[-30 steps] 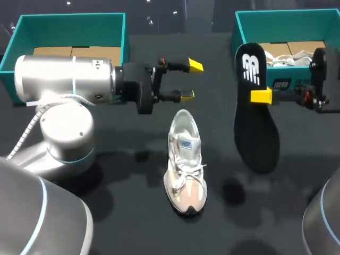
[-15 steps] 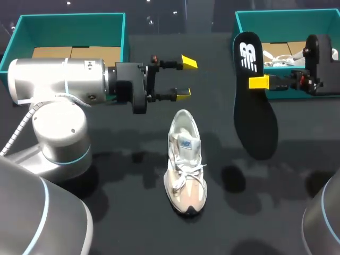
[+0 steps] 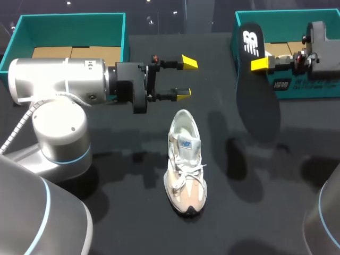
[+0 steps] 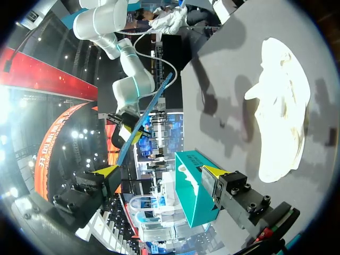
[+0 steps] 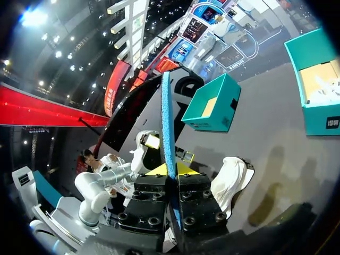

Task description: Take the shoe out of the shoebox, open the shoe tongue, remove and reinsert the insole, then place the shoe into the shoebox

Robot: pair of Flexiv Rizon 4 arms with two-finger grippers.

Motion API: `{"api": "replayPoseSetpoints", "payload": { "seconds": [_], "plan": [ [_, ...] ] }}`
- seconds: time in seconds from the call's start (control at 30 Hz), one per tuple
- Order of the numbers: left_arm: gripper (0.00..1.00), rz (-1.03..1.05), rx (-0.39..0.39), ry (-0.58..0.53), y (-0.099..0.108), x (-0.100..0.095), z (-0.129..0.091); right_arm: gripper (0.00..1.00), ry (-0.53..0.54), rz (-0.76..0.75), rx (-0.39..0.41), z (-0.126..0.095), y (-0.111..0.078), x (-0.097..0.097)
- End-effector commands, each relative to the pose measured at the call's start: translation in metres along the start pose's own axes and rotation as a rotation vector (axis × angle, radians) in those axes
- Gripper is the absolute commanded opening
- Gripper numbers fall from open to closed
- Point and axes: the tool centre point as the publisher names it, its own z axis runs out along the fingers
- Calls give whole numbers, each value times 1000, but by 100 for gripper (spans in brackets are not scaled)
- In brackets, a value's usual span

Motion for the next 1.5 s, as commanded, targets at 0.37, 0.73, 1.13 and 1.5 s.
{"api": "replayPoseSetpoints", "payload": {
  "seconds": [0.37,0.73,1.13,1.5],
  "plan": [
    [100,-27,45,-14,-5,-6,18,0,7,262,-6,35,18,-39],
    [100,-25,48,-12,-4,-3,24,0,-9,272,5,38,17,-42],
    [91,-56,64,-15,-5,6,46,0,-38,519,76,65,21,-59],
    [65,-58,62,-25,-7,9,52,0,-27,549,73,77,22,-66]
  ]
}}
